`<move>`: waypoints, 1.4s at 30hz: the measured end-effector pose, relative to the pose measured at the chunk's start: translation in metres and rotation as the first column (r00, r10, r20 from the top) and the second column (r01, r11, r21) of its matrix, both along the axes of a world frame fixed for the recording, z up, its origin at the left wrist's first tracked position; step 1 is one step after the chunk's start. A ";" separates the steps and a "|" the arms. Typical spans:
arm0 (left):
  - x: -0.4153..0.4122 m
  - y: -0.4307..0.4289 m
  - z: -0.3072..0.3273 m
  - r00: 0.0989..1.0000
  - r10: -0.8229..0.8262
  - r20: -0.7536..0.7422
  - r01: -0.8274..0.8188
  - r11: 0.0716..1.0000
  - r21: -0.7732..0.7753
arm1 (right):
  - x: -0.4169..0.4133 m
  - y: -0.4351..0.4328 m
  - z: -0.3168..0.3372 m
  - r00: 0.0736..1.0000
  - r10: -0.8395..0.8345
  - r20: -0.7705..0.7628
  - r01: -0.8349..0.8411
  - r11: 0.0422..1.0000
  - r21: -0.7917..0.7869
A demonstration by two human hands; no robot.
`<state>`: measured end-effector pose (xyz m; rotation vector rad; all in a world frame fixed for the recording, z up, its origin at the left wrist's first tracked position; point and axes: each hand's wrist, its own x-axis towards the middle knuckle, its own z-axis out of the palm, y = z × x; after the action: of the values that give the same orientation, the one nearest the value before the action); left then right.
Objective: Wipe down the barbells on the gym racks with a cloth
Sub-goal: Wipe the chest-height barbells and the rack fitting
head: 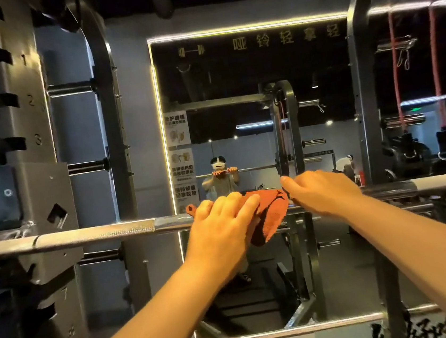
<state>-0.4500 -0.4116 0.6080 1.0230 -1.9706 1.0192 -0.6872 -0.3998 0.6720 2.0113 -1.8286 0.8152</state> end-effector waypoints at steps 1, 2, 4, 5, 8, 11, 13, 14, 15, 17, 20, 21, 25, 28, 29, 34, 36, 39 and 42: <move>0.010 -0.005 -0.007 1.000 0.001 -0.001 -0.002 0.998 -0.058 | 0.004 0.004 0.000 1.000 0.004 -0.004 -0.005 1.000 -0.022; 0.015 -0.008 -0.013 1.000 0.002 -0.006 -0.003 0.993 -0.116 | 0.011 0.007 0.001 0.999 0.032 0.013 -0.032 0.998 -0.059; 0.004 -0.006 -0.012 0.998 0.032 -0.059 -0.041 0.986 -0.165 | 0.031 0.009 -0.001 0.994 0.110 0.009 -0.108 0.988 -0.115; -0.009 -0.002 -0.007 0.993 0.051 -0.105 -0.066 0.988 -0.140 | 0.037 0.006 -0.001 0.992 0.124 0.002 -0.123 0.988 -0.098; -0.025 0.004 0.009 0.989 0.030 -0.142 -0.039 0.998 -0.055 | 0.047 0.001 0.002 0.996 0.091 0.025 -0.090 0.995 -0.046; -0.001 -0.007 0.011 0.999 -0.038 -0.009 0.037 0.995 -0.087 | 0.046 0.003 0.003 0.996 0.041 -0.083 -0.040 0.999 0.005; 0.020 -0.009 0.010 0.998 -0.064 0.011 0.065 0.991 -0.116 | 0.044 0.002 0.000 0.986 0.025 -0.168 -0.026 1.000 -0.006; 0.030 -0.008 0.009 0.998 -0.070 -0.006 0.069 0.988 -0.136 | 0.044 0.001 -0.001 0.979 0.004 -0.205 -0.006 1.000 -0.013; 0.041 -0.007 0.009 0.997 -0.068 -0.036 0.061 0.986 -0.156 | 0.044 -0.001 -0.001 0.977 -0.015 -0.213 0.012 1.000 -0.015; 0.062 -0.006 0.006 0.990 -0.043 -0.136 0.022 0.989 -0.148 | 0.045 -0.004 -0.002 0.985 -0.025 -0.173 0.024 1.000 -0.012; 0.060 0.002 0.010 0.932 0.028 -0.361 -0.045 0.998 -0.037 | 0.046 -0.004 -0.002 0.985 -0.022 -0.170 0.019 1.000 -0.015; 0.049 0.005 0.015 0.911 0.062 -0.408 -0.058 0.998 0.020 | 0.046 -0.005 -0.003 0.984 -0.026 -0.174 0.022 1.000 -0.022; 0.011 0.007 0.014 0.953 0.099 -0.288 -0.086 0.995 0.058 | 0.042 -0.009 -0.006 0.982 -0.060 -0.179 0.052 0.998 -0.047; 0.031 0.004 0.011 0.987 0.022 -0.162 -0.023 1.000 -0.004 | 0.041 -0.010 -0.007 0.971 -0.054 -0.231 0.042 0.997 -0.058; 0.045 0.003 0.009 0.989 0.002 -0.146 -0.004 1.000 -0.017 | 0.042 -0.009 -0.006 0.963 -0.046 -0.265 0.032 0.998 -0.055; 0.131 0.001 0.002 0.941 0.041 -0.336 -0.071 0.994 -0.080 | 0.044 -0.006 -0.004 0.971 -0.056 -0.233 0.051 0.998 -0.027; 0.142 0.003 0.004 0.886 0.065 -0.459 -0.102 0.993 -0.057 | 0.044 -0.009 -0.005 0.970 -0.068 -0.232 0.064 0.998 -0.026; 0.118 0.001 0.010 0.779 0.095 -0.620 -0.122 0.992 -0.002 | 0.043 -0.014 -0.007 0.971 -0.080 -0.226 0.076 0.997 -0.025; 0.082 -0.002 0.001 0.816 0.095 -0.571 -0.113 0.994 0.005 | 0.041 -0.014 -0.008 0.970 -0.091 -0.225 0.081 0.995 -0.055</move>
<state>-0.3677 -0.4140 0.6088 1.2578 -1.4108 0.6798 -0.6457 -0.4141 0.6640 1.8952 -1.7373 0.5706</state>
